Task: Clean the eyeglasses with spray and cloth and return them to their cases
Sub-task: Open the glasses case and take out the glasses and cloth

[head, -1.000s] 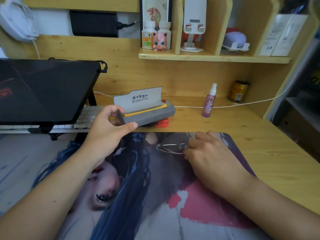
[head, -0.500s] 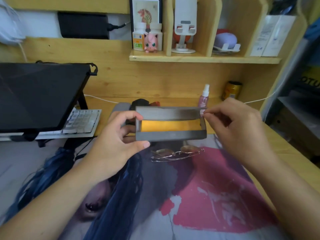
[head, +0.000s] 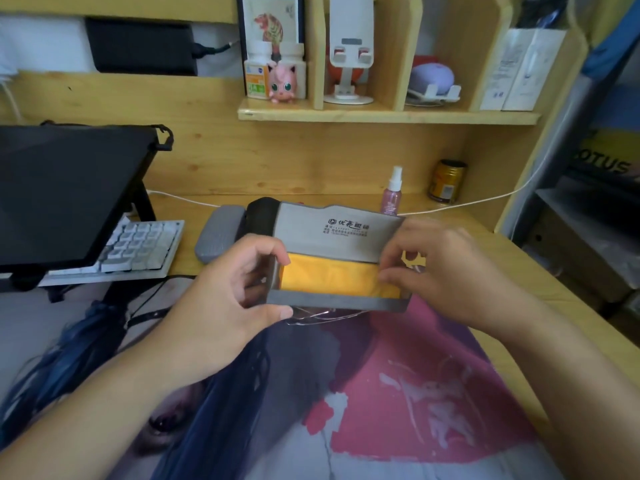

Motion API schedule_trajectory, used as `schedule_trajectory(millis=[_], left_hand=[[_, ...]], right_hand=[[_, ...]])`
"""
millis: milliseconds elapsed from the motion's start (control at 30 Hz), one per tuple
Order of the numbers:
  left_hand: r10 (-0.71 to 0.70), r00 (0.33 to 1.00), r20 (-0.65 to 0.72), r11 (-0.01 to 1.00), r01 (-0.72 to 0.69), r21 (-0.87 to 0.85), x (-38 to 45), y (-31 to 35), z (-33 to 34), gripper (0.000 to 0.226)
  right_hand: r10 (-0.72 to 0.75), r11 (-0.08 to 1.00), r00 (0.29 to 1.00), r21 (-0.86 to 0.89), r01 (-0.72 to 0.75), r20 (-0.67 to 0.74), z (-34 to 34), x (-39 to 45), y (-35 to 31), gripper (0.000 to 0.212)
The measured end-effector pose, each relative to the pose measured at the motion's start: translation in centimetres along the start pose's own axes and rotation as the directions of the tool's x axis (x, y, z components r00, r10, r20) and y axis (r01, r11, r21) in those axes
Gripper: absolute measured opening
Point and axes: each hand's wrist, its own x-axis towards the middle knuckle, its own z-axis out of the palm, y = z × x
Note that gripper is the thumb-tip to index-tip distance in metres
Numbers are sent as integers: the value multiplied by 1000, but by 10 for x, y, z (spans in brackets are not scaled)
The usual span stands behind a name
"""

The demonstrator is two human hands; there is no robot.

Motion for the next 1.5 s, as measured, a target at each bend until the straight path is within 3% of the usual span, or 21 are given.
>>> schedule_trajectory(millis=[200,367,500,600,800,933,1133,1333,1500], left_hand=[[-18,1000,-24,996,16,-89,2,4,-3,45],[-72,997,1,980,71,-185,3,10,-9,48],[-97,995,18,981,99,-167,2,14,-4,49],[-115,993,15,983,116,-145,2,15,-1,49],[-148,988,46,981,152,-118,1,15,-1,50],[-178,982,68,960,189,-209,2,17,-6,53],[-172,966,191,936,221,-273,1,21,-12,55],[-165,948,272,905,255,-341,-1,18,-23,59],[-186,941,284,921,267,-283,-2,17,-22,59]], right_hand=[[-134,984,989,-126,125,-61,7,-1,0,20],[-228,949,970,-242,202,-81,6,-3,-12,6],[-165,935,982,-330,127,-91,12,-6,-26,12],[-101,935,995,-343,89,-16,15,-7,-27,14],[-152,921,988,-356,156,41,23,-8,-20,21],[-217,947,975,-234,222,48,15,-6,-22,9],[-357,934,927,64,351,118,1,16,-46,24],[-455,875,827,-3,483,330,-4,46,-71,29],[-408,911,868,58,409,284,10,41,-68,8]])
